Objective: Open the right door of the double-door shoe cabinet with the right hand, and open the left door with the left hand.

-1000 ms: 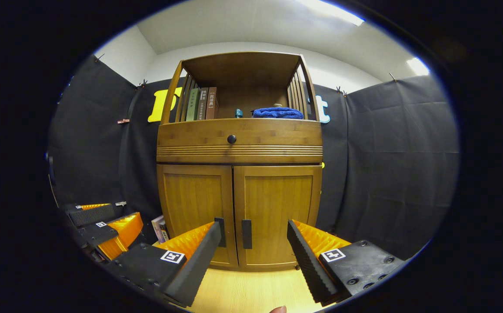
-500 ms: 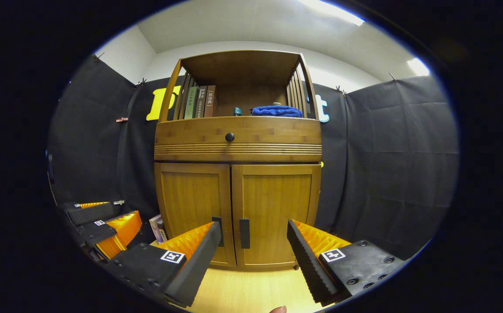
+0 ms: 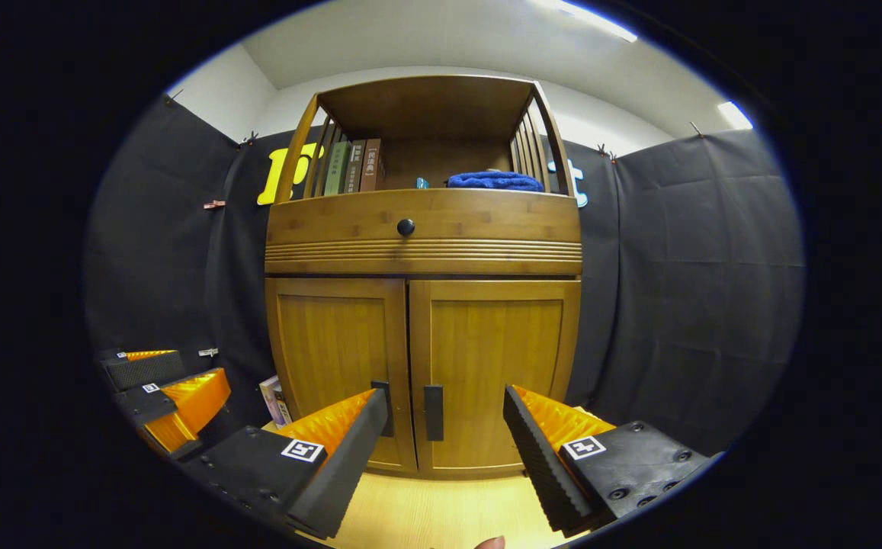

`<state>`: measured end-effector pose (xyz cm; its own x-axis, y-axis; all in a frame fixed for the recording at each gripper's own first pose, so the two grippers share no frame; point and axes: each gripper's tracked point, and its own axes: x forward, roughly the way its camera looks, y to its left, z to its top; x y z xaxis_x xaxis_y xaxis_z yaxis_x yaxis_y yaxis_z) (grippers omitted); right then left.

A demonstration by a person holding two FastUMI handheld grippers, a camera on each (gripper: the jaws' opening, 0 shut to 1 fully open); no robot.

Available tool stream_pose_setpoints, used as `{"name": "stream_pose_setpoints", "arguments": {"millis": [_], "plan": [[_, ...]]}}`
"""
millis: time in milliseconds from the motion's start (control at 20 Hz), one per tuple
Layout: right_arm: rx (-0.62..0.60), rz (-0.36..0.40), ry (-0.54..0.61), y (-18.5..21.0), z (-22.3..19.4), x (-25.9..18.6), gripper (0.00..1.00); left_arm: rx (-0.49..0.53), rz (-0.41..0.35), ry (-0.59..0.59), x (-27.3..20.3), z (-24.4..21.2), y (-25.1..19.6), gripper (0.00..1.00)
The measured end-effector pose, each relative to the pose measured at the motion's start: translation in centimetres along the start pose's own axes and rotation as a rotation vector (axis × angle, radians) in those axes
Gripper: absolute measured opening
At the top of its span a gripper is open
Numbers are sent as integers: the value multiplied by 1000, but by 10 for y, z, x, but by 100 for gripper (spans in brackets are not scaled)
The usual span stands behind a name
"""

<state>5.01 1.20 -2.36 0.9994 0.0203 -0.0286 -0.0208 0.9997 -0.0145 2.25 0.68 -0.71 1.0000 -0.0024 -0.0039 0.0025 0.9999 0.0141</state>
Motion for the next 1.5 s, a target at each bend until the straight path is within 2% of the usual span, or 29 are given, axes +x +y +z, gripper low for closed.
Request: {"name": "stream_pose_setpoints", "arguments": {"millis": [300, 750, 1000, 1100, 1250, 1350, 1450, 1500], "plan": [[-13, 37, 11, 13, -31, 53, 98, 1, -11, 14, 17, -12, 4, 94], [17, 25, 140, 15, -122, 142, 98, -13, -12, 28, 36, -19, 15, 96], [-6, -7, 153, 6, -155, 184, 98, -16, 8, 47, 38, -30, 24, 96], [6, -4, 146, 9, -164, 192, 95, -17, 17, 49, 39, -32, 26, 96], [-19, -12, 155, 11, -172, 202, 66, -15, 32, 45, 38, -33, 29, 94], [-35, -11, 148, 14, -172, 202, 65, -14, 36, 43, 34, -33, 30, 94], [-51, -3, 128, 16, -172, 213, 43, -20, 48, 39, 32, -35, 32, 94], [-47, 1, 122, 17, -173, 209, 41, -26, 53, 41, 30, -38, 32, 94]]}}
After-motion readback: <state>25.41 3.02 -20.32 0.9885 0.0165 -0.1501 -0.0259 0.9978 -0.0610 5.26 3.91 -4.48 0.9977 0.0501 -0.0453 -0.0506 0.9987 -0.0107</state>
